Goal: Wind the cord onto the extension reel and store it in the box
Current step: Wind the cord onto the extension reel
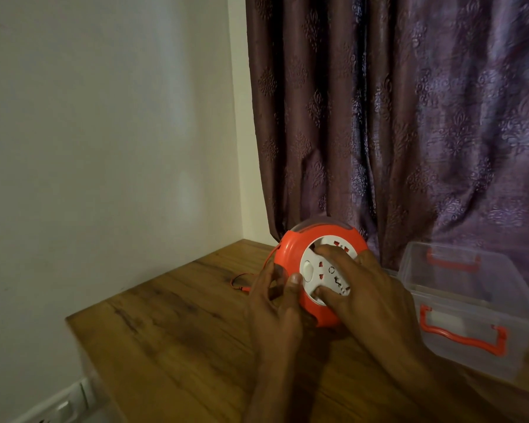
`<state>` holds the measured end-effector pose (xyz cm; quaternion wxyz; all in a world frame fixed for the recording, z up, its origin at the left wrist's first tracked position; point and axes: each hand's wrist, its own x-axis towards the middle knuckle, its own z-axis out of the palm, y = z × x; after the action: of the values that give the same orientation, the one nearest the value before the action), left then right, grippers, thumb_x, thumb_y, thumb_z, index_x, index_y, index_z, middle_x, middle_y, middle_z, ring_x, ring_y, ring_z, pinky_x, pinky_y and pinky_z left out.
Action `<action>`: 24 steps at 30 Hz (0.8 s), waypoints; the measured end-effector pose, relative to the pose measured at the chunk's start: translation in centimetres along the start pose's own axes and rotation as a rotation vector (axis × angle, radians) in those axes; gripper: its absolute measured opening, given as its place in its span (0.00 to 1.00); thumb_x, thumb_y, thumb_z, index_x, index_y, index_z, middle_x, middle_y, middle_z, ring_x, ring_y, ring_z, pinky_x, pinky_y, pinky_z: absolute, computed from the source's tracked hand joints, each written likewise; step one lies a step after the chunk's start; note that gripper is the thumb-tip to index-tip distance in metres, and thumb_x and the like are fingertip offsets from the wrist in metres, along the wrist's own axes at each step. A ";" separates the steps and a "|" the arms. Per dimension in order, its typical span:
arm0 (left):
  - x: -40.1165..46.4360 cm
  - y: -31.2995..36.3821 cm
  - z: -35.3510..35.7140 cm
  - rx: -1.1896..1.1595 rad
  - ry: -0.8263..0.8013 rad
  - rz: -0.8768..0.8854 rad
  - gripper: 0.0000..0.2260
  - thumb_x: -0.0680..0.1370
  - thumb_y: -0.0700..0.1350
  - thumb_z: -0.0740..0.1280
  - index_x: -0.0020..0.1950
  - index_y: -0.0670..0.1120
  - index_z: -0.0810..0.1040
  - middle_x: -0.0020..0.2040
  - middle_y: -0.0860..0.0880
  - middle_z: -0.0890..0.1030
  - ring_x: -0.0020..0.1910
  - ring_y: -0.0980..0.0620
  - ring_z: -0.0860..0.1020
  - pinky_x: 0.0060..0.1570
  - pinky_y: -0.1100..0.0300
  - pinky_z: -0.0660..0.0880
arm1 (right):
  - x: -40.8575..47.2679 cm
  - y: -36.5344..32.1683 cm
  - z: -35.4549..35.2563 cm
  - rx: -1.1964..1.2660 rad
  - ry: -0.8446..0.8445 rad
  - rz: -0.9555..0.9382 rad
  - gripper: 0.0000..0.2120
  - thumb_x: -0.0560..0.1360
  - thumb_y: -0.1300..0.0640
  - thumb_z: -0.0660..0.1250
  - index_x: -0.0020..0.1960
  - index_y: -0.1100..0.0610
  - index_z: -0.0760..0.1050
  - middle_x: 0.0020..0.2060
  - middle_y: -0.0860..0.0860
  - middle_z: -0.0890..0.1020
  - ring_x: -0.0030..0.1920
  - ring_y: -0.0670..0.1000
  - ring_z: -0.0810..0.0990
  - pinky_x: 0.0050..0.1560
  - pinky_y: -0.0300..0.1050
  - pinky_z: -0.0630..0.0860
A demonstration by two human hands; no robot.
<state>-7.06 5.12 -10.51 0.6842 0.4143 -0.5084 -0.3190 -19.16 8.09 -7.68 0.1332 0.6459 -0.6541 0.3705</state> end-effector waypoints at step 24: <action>-0.6 0.4 0.2 0.061 -0.035 0.117 0.13 0.73 0.55 0.68 0.52 0.72 0.69 0.48 0.73 0.72 0.47 0.71 0.74 0.43 0.74 0.72 | 0.9 0.3 0.1 0.679 -0.048 0.419 0.23 0.65 0.35 0.68 0.54 0.45 0.69 0.45 0.52 0.82 0.46 0.52 0.81 0.46 0.52 0.78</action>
<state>-7.41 5.71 -10.40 0.6797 0.3987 -0.5532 -0.2702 -19.55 7.34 -7.26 -0.1817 0.5145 -0.6148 0.5695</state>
